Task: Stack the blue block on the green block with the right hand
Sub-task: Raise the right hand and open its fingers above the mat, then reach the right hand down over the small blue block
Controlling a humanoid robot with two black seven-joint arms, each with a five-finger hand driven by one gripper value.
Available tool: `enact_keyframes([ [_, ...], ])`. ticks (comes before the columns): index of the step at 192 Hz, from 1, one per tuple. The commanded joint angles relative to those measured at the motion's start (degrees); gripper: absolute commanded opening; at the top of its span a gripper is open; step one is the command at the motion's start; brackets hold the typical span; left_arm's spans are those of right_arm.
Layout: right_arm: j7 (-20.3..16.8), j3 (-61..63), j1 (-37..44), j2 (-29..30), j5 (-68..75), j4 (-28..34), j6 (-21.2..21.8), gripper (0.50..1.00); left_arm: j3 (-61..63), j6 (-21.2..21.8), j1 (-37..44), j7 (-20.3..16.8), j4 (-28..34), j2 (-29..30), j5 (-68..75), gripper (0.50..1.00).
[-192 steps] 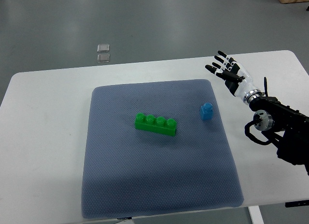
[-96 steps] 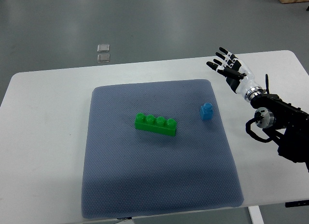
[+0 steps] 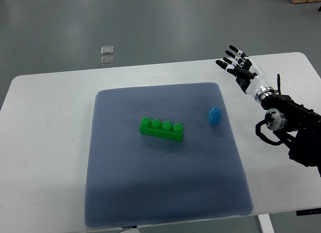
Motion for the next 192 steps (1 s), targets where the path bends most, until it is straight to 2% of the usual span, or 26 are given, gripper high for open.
enact_keyframes([
  [1,0.0,0.0,0.2,0.0,0.1,0.0,0.2,0.928,0.0,0.0,0.0,0.0,0.0,0.0,0.0,1.000],
  [67,-0.1,-0.5,0.6,-0.8,-0.4,0.0,1.8,0.928,0.0,0.0,0.0,0.0,0.1,0.0,0.0,1.000],
  [107,-0.2,-1.0,1.2,-1.3,-9.1,0.6,1.8,0.928,0.0,0.0,0.0,0.0,0.0,0.0,0.0,1.000],
  [159,-0.5,-1.8,2.8,-9.4,-30.1,7.2,2.1,0.928,0.0,0.0,0.0,0.0,0.0,0.0,0.0,1.000],
  [192,-0.7,-9.8,7.4,-14.8,-40.6,13.5,2.1,0.928,0.0,0.0,0.0,0.0,0.1,0.0,0.0,1.000],
])
